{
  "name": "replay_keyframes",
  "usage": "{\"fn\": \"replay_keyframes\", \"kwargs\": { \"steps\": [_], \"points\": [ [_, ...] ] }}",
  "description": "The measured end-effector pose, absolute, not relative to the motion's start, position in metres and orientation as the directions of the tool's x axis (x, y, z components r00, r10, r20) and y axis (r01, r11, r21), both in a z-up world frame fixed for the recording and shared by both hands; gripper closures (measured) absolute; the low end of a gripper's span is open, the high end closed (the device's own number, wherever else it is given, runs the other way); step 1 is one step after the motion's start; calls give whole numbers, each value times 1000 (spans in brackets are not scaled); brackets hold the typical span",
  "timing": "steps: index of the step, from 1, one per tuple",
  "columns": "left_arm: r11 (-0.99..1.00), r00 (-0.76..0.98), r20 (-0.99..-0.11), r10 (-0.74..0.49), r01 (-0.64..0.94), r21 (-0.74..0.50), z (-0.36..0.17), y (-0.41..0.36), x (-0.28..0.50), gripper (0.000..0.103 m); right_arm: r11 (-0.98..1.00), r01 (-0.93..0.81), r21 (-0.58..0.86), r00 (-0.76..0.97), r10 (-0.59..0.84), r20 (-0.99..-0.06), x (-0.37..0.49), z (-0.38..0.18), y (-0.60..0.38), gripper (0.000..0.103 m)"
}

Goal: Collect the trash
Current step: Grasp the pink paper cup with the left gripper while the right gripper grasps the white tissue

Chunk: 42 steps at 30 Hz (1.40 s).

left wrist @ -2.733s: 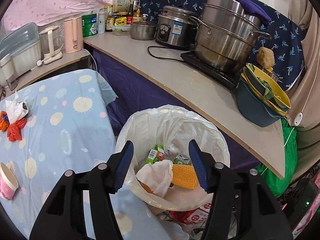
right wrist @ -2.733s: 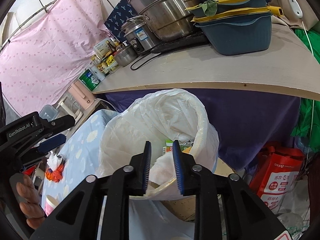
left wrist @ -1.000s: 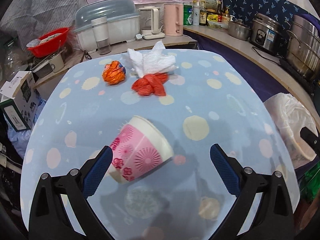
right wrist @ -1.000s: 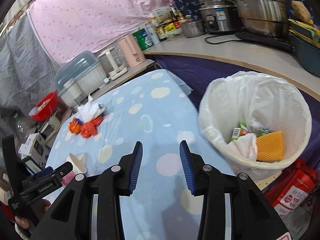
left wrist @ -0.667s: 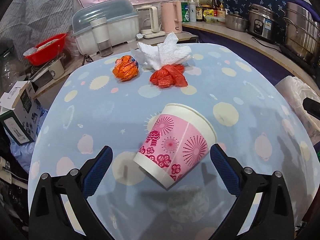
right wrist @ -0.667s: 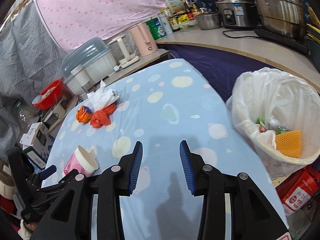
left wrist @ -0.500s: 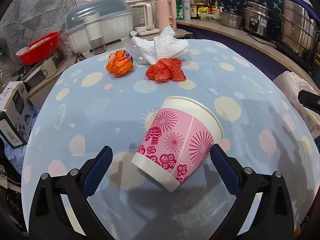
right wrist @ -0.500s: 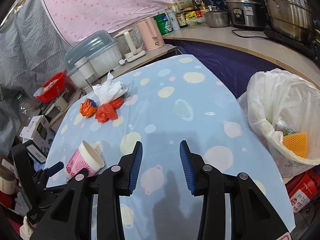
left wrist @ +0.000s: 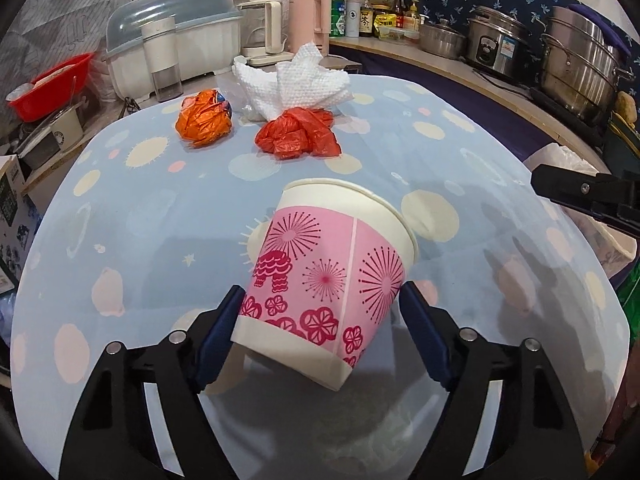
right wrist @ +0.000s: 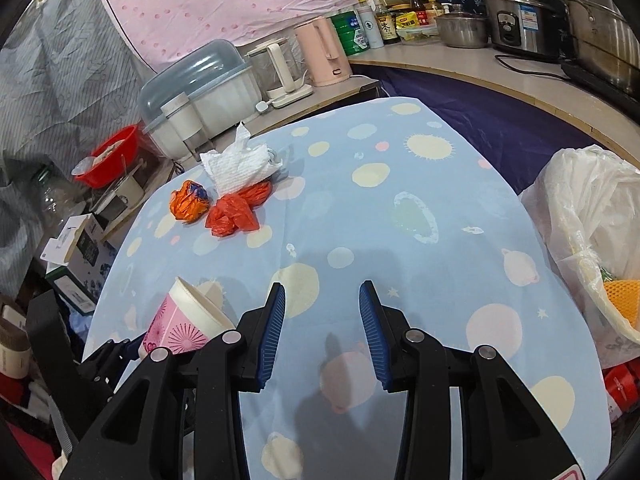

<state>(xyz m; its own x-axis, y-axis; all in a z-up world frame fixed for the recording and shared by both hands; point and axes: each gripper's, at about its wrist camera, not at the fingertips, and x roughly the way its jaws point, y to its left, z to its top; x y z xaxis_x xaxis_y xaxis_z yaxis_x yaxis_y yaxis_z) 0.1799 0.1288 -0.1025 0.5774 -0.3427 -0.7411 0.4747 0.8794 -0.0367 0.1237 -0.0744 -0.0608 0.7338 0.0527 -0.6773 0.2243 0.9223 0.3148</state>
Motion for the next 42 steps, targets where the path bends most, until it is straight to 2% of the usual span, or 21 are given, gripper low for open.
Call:
{"fn": "replay_keyframes", "kwargs": {
  "steps": [2, 12, 23, 26, 32, 34, 35, 36, 42],
  "points": [
    [881, 574, -738, -355, 470, -58, -100, 130, 179, 39, 927, 212, 310, 736, 57, -675, 132, -60, -71, 65],
    [899, 586, -723, -365, 422, -112, -86, 133, 183, 40, 940, 140, 312, 742, 109, -661, 196, -58, -59, 65],
    [958, 607, -751, -259, 260, -121, -78, 159, 214, 40, 934, 103, 342, 730, 162, -664, 290, -60, -57, 65],
    [969, 610, -757, -233, 211, -127, -80, 168, 228, 40, 925, 106, 366, 724, 180, -666, 311, -64, -55, 60],
    [977, 622, -756, -207, 165, -131, -80, 175, 248, 39, 911, 102, 399, 722, 208, -660, 339, -74, -53, 60],
    [978, 623, -755, -206, 161, -134, -79, 175, 251, 40, 906, 95, 412, 721, 223, -657, 343, -77, -53, 70],
    [978, 624, -754, -205, 160, -134, -79, 175, 252, 39, 909, 86, 408, 718, 227, -658, 344, -77, -52, 87],
    [978, 624, -754, -206, 160, -134, -79, 175, 252, 39, 912, 78, 403, 716, 230, -659, 343, -77, -51, 99],
    [976, 629, -748, -213, 168, -137, -74, 170, 249, 40, 894, 55, 444, 755, 254, -605, 318, -60, -56, 100]
  ]
}}
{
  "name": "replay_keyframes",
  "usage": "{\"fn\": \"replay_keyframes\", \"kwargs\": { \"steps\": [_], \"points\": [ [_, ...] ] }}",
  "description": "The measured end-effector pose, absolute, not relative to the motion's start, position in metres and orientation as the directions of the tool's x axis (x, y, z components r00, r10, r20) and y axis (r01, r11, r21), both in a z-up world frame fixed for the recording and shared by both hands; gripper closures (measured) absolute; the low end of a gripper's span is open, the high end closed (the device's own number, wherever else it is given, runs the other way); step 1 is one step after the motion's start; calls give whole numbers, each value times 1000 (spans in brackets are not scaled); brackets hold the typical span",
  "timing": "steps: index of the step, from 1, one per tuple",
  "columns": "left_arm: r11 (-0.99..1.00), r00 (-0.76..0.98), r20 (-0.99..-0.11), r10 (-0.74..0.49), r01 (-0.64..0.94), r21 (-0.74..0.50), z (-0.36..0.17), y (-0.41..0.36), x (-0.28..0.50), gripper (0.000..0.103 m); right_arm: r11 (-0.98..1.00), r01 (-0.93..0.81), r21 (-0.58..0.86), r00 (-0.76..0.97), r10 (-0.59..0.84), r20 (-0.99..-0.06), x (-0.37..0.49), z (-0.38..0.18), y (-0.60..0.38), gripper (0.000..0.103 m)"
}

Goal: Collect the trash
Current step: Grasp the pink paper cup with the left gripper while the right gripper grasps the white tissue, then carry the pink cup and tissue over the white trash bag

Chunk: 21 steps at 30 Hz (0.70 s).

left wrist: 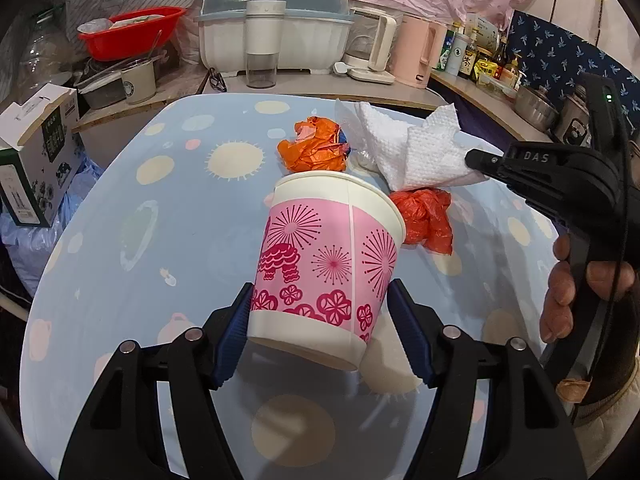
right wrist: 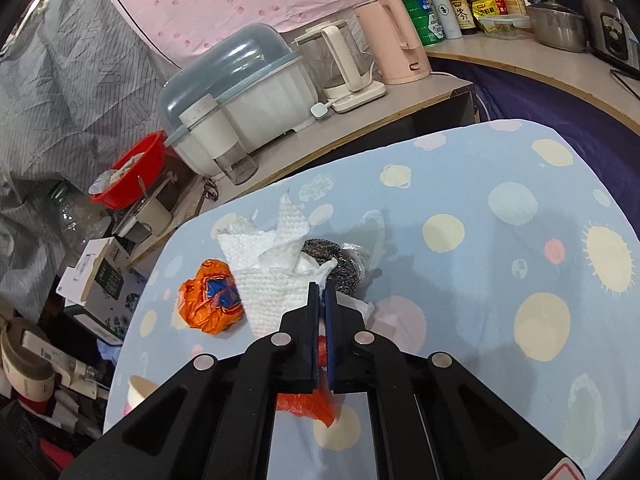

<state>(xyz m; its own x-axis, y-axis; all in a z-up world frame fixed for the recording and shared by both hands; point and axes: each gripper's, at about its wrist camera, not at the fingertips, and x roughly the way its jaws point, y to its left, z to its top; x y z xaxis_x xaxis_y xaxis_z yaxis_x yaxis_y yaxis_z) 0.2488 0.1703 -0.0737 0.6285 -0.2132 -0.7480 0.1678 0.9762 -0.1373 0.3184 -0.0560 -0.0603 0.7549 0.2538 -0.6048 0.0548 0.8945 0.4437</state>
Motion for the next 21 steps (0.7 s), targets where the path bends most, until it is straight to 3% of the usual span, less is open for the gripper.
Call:
{"fn": "replay_keyframes", "kwargs": {
  "steps": [8, 21],
  "points": [
    [968, 638, -731, -243, 202, -145, -56, 159, 228, 40, 876, 32, 481, 823, 249, -510, 255, -12, -77, 100],
    [937, 640, -692, -334, 308, -167, -19, 114, 167, 40, 895, 122, 430, 904, 79, -421, 120, 42, -136, 100]
  ]
}}
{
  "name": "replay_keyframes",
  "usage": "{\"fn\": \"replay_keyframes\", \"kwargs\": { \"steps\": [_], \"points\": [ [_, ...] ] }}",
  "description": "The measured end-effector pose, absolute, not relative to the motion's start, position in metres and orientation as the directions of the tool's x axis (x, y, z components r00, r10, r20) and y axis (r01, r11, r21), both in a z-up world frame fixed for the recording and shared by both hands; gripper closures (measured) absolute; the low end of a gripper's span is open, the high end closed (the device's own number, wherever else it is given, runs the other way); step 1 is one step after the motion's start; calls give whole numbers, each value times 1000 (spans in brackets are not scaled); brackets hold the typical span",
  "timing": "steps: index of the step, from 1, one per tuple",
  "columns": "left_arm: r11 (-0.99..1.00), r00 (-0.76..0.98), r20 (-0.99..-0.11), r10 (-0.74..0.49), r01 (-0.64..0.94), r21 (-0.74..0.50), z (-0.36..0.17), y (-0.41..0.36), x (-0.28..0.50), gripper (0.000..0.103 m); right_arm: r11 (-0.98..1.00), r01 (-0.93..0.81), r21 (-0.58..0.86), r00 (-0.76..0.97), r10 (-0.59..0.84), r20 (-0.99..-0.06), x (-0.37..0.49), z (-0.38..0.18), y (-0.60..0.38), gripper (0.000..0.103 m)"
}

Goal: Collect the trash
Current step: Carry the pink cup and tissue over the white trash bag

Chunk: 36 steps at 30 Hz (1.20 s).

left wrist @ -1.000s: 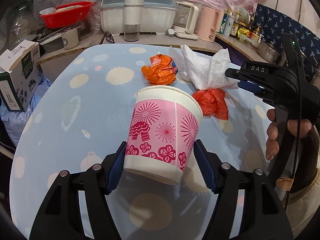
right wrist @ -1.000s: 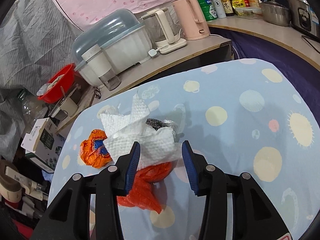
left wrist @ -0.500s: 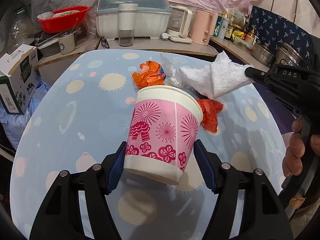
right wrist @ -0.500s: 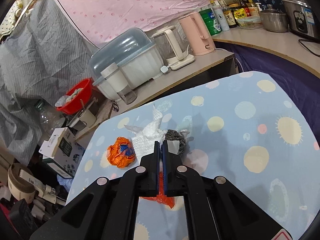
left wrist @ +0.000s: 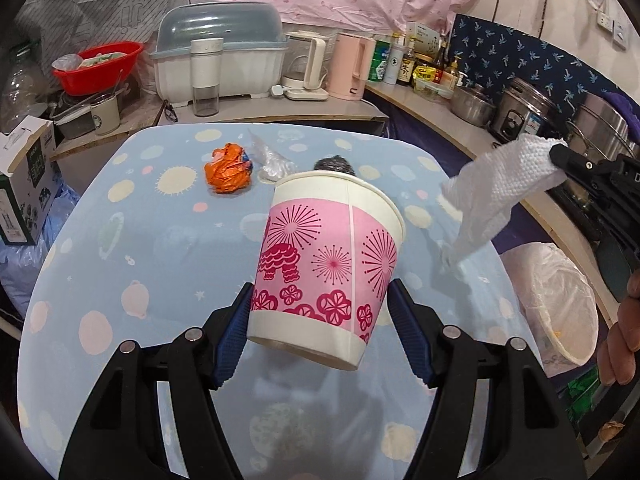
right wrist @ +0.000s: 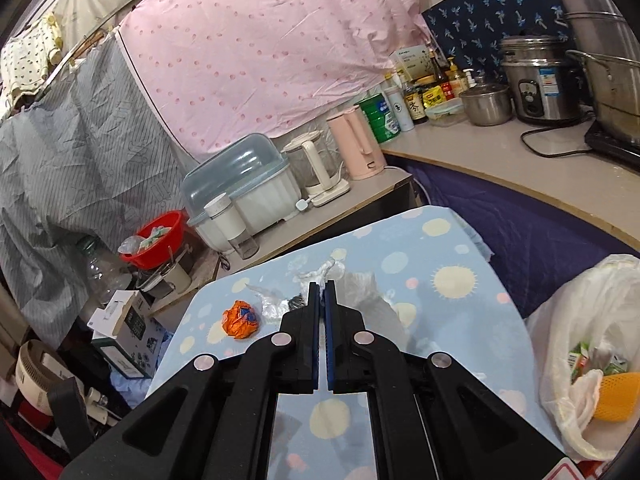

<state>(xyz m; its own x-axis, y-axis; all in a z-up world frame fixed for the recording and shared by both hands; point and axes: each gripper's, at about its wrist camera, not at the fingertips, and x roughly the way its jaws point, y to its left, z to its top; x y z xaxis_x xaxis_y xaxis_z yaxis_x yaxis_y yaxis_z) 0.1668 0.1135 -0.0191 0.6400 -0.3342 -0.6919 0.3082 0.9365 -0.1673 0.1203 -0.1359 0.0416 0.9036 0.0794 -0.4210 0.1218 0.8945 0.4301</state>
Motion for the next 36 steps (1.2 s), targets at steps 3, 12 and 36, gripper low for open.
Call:
{"fn": "replay_keyframes", "kwargs": {
  "steps": [3, 12, 36],
  "points": [
    [924, 632, -686, -361, 343, -170, -13, 99, 152, 40, 887, 151, 436, 910, 48, -413, 93, 45, -152, 100],
    [882, 608, -675, -418, 448, -143, 0, 48, 112, 40, 858, 238, 455, 913, -37, -407, 21, 39, -196, 100],
    [778, 527, -698, -485, 624, -69, 1, -72, 48, 40, 766, 394, 508, 901, -210, -381, -83, 29, -299, 100]
  ]
}}
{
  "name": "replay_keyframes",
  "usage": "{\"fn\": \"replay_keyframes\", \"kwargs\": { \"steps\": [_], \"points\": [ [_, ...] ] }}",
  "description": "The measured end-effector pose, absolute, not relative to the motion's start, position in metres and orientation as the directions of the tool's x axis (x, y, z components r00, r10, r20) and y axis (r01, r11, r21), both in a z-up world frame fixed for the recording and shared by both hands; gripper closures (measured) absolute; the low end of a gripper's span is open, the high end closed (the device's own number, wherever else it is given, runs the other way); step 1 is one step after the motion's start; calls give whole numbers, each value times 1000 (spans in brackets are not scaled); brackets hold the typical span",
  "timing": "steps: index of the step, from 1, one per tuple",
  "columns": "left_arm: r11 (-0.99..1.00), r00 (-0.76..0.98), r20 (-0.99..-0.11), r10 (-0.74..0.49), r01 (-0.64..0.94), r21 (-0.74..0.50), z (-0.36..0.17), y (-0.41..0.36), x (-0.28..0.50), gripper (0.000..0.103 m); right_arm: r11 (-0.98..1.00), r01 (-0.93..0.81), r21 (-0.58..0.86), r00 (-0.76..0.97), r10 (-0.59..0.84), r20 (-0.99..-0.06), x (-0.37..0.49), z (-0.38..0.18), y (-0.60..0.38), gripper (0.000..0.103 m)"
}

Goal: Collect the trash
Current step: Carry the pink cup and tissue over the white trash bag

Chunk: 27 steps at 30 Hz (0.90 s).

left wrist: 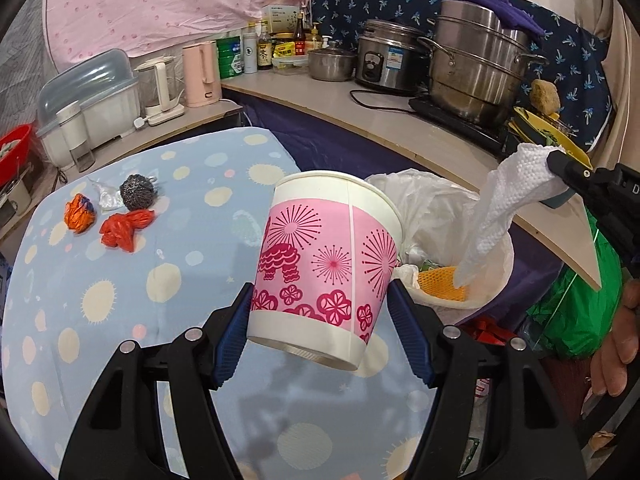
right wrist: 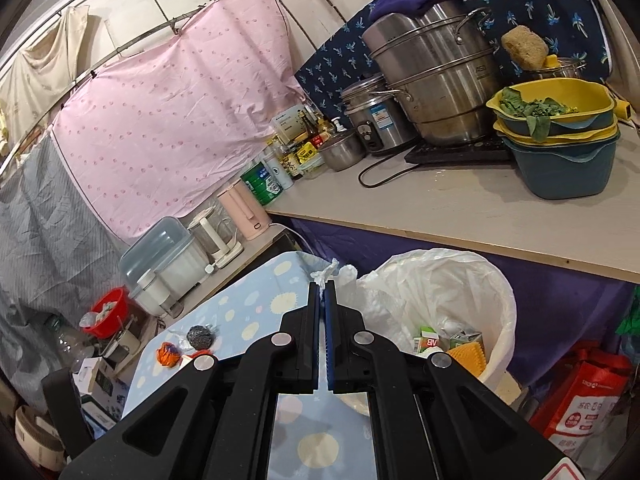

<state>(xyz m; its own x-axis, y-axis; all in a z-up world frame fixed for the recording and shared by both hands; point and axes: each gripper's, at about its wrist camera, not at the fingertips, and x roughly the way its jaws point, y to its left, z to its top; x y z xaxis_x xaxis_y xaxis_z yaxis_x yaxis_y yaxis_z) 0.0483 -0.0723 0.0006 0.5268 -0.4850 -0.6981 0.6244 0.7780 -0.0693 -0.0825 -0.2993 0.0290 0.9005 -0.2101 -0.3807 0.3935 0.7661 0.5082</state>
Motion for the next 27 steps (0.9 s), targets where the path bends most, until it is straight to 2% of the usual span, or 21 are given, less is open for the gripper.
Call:
{"fn": "replay_keyframes", "kwargs": {
  "steps": [27],
  "points": [
    [707, 460, -730, -505, 706, -45, -17, -181, 45, 40, 676, 461, 575, 870, -214, -445, -86, -24, -364, 100]
  ]
}}
